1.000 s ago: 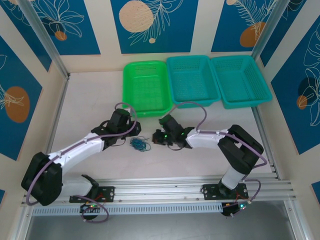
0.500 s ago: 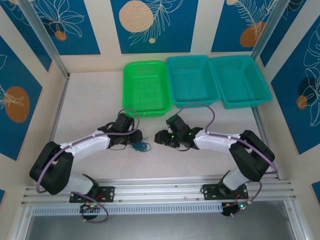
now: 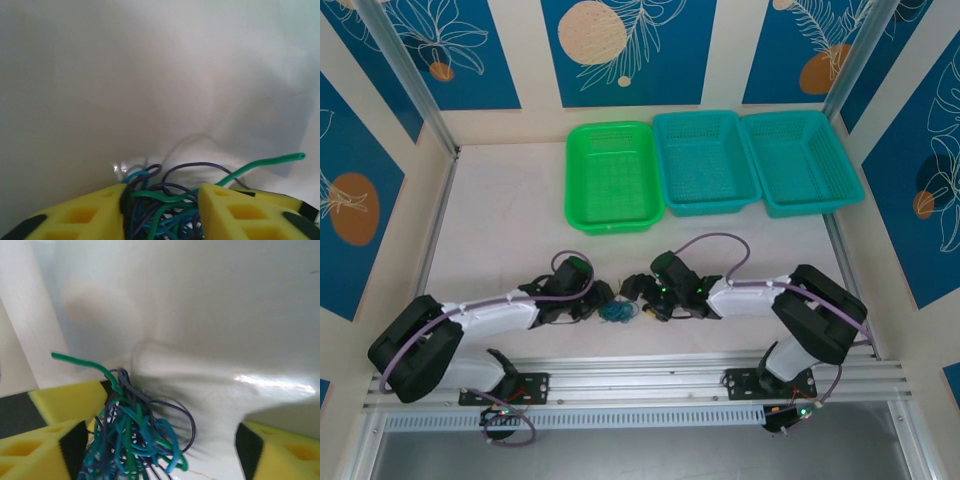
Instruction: Untangle the cables
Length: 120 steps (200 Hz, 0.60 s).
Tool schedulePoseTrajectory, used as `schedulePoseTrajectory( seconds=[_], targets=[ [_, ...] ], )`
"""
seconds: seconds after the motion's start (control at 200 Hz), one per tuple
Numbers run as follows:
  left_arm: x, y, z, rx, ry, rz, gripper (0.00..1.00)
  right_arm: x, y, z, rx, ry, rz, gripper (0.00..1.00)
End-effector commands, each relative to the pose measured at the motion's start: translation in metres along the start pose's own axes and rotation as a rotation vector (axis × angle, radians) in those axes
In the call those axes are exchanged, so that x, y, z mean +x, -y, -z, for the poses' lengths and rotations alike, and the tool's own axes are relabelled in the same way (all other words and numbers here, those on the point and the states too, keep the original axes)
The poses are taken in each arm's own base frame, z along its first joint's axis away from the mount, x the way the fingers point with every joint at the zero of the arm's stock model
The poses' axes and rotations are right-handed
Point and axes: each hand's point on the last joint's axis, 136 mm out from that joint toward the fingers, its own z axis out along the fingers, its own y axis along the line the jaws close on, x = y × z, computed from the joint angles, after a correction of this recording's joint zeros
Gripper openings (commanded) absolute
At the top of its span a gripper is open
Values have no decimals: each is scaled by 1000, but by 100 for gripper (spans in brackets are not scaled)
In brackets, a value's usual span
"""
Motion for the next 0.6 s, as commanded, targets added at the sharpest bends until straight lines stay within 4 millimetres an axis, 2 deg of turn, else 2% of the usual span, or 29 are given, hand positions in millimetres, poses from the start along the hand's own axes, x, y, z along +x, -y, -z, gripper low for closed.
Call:
schedulePoseTrajectory(
  seconds=[0.0,0.085,0.14,0.195,0.25,0.33,0.4,0.455,0.525,0.595],
  targets=[
    [-5,7,10,34,52,83,47,-6,12,17,11,61,-35,88],
    [-17,9,25,16,126,29,58,-9,12,30,10,96,-28,90],
    [-32,7,41,-35,213,-51,64,-7,9,36,2,104,-12,90],
    [-50,8,61,-79,315,-157,64,-1,4,38,-2,102,11,91],
    [-64,18,77,-97,392,-299,64,7,2,38,14,89,33,91],
    [-71,38,90,-94,412,-515,62,18,-3,31,10,65,38,91],
    [-58,60,86,-24,321,-702,61,27,-4,22,10,49,43,91],
    [-46,71,80,18,231,-773,62,30,-2,13,28,37,37,91],
    [-31,78,68,33,94,-826,62,33,-2,3,29,24,42,90],
    [-20,79,54,17,-23,-836,61,32,4,-4,53,34,50,83]
  ],
)
